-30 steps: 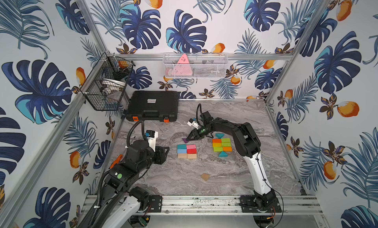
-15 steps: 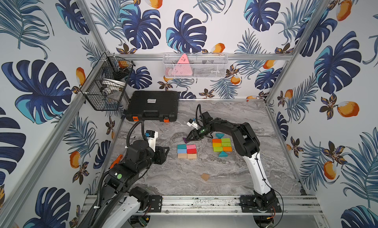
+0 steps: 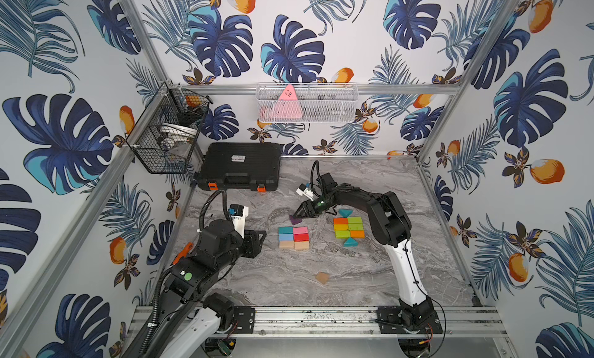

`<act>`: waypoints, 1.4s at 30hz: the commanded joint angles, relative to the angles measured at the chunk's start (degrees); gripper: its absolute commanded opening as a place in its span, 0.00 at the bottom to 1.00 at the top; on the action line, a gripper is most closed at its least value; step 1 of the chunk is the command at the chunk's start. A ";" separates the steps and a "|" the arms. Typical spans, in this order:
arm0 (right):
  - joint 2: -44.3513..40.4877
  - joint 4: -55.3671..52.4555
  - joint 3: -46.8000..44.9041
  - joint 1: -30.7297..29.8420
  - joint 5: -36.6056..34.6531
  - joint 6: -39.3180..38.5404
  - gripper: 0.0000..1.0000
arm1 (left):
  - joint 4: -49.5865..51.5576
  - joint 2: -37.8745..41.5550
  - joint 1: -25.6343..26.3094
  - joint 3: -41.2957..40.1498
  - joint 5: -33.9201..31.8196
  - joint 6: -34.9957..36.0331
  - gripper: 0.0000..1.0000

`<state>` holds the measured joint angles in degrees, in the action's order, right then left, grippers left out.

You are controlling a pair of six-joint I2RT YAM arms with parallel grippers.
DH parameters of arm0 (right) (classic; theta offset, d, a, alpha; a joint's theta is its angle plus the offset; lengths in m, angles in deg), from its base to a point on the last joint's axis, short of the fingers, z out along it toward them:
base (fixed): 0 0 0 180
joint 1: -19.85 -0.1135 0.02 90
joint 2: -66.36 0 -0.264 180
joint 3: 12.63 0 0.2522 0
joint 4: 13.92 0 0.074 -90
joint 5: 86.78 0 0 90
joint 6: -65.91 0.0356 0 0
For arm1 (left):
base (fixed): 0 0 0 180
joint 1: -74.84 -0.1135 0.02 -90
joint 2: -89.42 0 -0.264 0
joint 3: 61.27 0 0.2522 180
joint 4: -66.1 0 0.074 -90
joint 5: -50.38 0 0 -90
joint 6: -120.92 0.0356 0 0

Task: Assemble a piece of candy with building blocks
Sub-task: Assemble the building block at the center of the board, then pick up the building block from the center of the board.

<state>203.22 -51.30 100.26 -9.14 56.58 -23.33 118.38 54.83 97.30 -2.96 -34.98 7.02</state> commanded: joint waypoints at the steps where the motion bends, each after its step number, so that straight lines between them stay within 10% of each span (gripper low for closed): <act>1: 0.30 -2.88 -0.87 0.51 -10.12 -0.58 0.62 | -1.53 0.02 -0.05 -0.06 0.45 0.69 0.52; 12: -14.77 -1.56 -6.01 0.79 -15.90 -0.38 0.63 | -1.59 0.35 -0.05 -0.09 0.28 0.64 0.53; 26: -53.78 3.89 -48.18 -8.48 -31.07 5.95 0.80 | -1.84 2.14 -0.05 -0.30 0.94 0.71 0.53; 42: -54.80 -4.73 -51.91 -23.35 -42.79 11.00 0.79 | -1.89 2.34 -0.11 -0.35 0.98 0.76 0.53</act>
<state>147.02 -53.16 47.17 -31.24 16.91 -14.04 118.05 57.10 97.30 -3.29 -33.91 7.05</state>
